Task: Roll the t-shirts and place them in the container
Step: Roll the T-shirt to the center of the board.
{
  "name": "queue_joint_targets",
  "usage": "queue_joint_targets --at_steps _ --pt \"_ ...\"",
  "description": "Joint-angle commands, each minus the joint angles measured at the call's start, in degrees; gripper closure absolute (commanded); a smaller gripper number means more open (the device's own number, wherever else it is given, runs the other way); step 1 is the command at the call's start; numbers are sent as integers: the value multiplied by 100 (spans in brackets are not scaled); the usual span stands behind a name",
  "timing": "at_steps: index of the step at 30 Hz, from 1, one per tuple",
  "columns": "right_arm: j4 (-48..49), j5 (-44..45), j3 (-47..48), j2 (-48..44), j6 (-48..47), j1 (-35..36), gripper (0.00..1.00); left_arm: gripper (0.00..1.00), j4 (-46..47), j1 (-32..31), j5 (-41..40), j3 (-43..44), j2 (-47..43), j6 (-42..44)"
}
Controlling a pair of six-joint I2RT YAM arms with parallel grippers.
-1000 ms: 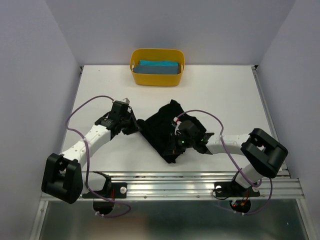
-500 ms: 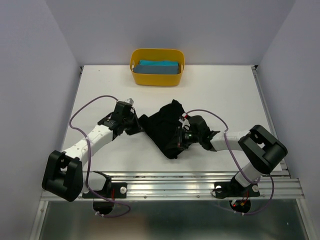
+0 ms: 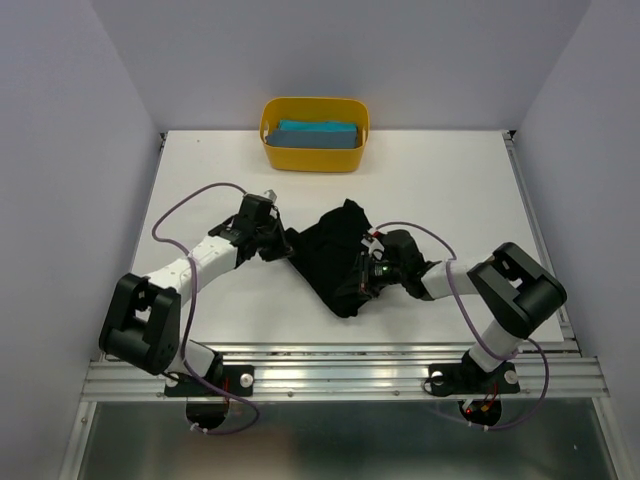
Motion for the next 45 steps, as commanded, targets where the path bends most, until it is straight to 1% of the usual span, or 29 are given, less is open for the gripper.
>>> queue_joint_targets --at_steps 1,5,14,16,17,18,20,21,22,23,24,25,26,27,28,29,30,32,34,36,37,38,39,40,42,44,45 --pt "365 -250 -125 56 114 -164 99 86 343 -45 108 342 280 165" --pt "374 -250 -239 73 79 -226 99 86 466 -54 196 500 719 200" --pt "356 -57 -388 108 8 -340 99 88 650 -115 398 764 1317 244" --pt "348 -30 -415 91 -18 -393 99 88 650 -124 399 817 1370 253" --pt "339 -4 -423 56 -44 -393 97 88 642 -124 399 843 1414 262" --pt "321 22 -441 -5 -44 -393 87 88 616 -133 399 913 1441 279" --pt "260 84 -441 -67 -62 -446 75 88 572 -150 407 975 1493 323" --pt "-141 154 -406 -119 -227 -446 62 88 545 -150 425 1045 1563 341" --pt "-475 415 -258 -320 -394 -446 56 88 484 -159 434 1089 1599 367" --pt "-1166 575 -170 -461 -744 -446 41 88 449 -168 442 1168 1686 419" --pt "-1504 759 -64 -628 -904 -446 34 88 387 -185 443 1195 1730 446" --pt "-1855 1126 146 -1013 -1071 -446 31 88 361 -194 451 1230 1766 464" --pt "-2198 1330 278 -1208 -1229 -446 27 88 343 -203 460 1256 1801 481" --pt "-2819 1663 410 -1393 -1509 -446 21 88 325 -220 477 1300 1845 499" --pt "-3191 1666 516 -1560 -1625 -446 19 88 317 -229 478 1318 1854 508" --pt "-3456 1953 778 -1840 -1748 -446 17 88 299 -238 486 1336 1880 508" --pt "-3919 2087 894 -1982 -1932 -446 16 88 290 -264 495 1371 1898 516" --pt "-4248 2394 1079 -2193 -2057 -446 15 88 281 -273 495 1406 1915 517" --pt "-4644 2737 1316 -2413 -2215 -394 17 88 273 -300 504 1485 1977 525" --pt "-4846 3035 1483 -2528 -2285 -280 31 88 264 -300 495 1529 2012 534" --pt "-4986 3211 1640 -2615 -2320 -70 42 88 255 -300 504 1555 2030 543" --pt "-5048 3552 1712 -2642 -2338 45 59 88 255 -317 495 1582 2038 543" --pt "-5110 3677 1834 -2608 -2408 186 82 88 246 -326 495 1625 2073 552" --pt "-5137 3783 1905 -2564 -2435 483 90 88 237 -326 504 1634 2091 560" --pt "-5163 4082 2019 -2397 -2479 801 99 88 229 -361 478 1670 2126 569" --pt "-5128 4188 2116 -2108 -2496 1204 99 88 220 -379 469 1679 2153 561" --pt "-5032 4180 2117 -2011 -2479 1285 99 88 220 -379 460 1670 2162 552"
